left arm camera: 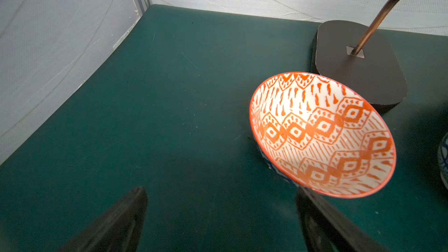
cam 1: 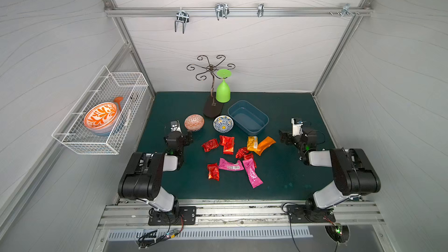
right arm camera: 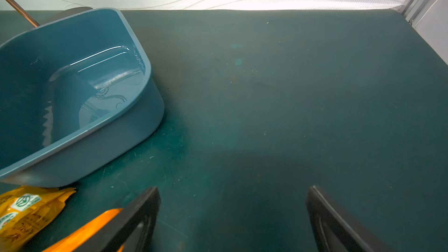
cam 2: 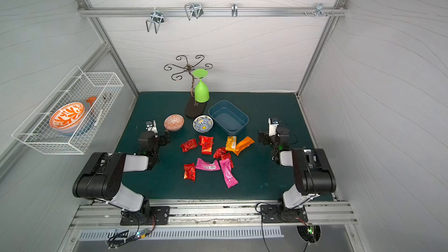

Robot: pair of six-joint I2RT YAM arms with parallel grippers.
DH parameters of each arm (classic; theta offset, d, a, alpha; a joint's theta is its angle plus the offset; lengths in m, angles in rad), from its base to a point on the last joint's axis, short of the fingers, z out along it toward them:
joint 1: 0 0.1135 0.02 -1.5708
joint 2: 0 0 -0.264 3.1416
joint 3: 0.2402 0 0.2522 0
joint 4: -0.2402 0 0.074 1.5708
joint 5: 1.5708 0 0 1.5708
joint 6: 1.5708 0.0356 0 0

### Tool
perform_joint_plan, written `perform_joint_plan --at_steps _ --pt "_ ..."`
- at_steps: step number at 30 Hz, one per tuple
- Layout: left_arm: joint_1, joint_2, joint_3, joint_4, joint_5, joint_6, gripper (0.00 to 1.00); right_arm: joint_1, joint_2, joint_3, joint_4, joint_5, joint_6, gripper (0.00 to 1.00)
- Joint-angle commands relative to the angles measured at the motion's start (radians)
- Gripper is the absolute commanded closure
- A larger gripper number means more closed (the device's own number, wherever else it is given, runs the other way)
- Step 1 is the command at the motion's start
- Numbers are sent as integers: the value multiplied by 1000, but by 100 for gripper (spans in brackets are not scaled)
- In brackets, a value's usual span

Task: Put the tea bags into the storage box
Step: Pick up the tea bag from the center of the board.

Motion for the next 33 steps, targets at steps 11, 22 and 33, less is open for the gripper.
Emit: perform_joint_plan --at_steps 11,22,33 --pt "7 -1 21 35 5 -1 0 -1 4 15 -8 -8 3 1" --pt "7 0 26 22 8 0 1 -5 6 18 -12 -14 4 1" --pt "-5 -145 233 -476 -85 -63 1 30 -165 320 -663 214 137 6"
